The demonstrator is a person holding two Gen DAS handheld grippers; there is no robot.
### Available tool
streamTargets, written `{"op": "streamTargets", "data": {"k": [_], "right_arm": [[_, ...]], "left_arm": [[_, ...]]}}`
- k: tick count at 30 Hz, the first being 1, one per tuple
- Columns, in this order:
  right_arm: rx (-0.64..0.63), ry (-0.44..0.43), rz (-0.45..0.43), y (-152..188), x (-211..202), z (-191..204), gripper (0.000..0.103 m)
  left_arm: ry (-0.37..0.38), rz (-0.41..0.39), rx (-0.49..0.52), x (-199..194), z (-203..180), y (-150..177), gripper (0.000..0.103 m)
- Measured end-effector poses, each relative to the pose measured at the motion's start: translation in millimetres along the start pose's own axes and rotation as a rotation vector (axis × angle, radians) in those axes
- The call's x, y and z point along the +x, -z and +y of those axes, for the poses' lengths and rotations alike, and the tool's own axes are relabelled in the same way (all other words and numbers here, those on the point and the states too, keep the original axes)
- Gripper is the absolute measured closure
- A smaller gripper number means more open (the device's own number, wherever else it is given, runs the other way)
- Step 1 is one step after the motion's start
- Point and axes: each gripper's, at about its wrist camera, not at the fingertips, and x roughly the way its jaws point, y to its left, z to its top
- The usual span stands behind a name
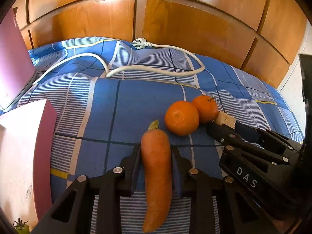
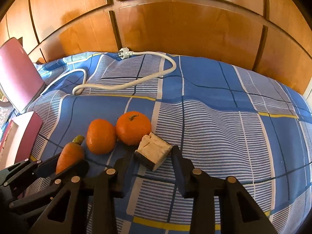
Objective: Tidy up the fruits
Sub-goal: 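Grasp the pale cube with the right tool beside the mandarins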
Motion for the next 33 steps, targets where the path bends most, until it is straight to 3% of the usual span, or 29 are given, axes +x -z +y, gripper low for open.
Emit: {"op": "streamTargets", "data": {"k": [10, 33], "right_arm": [[0.02, -0.032, 0.017, 20.5, -17.5, -0.4, 0.066], [0.062, -0.104, 0.043, 82.5, -81.7, 12.8, 0.066]], "left_arm": [[-0.015, 0.004, 0.001, -9.7, -2.0, 7.9, 0.074], [0.013, 0.006, -0.018, -71.7, 0.0, 75.2, 0.074]]}}
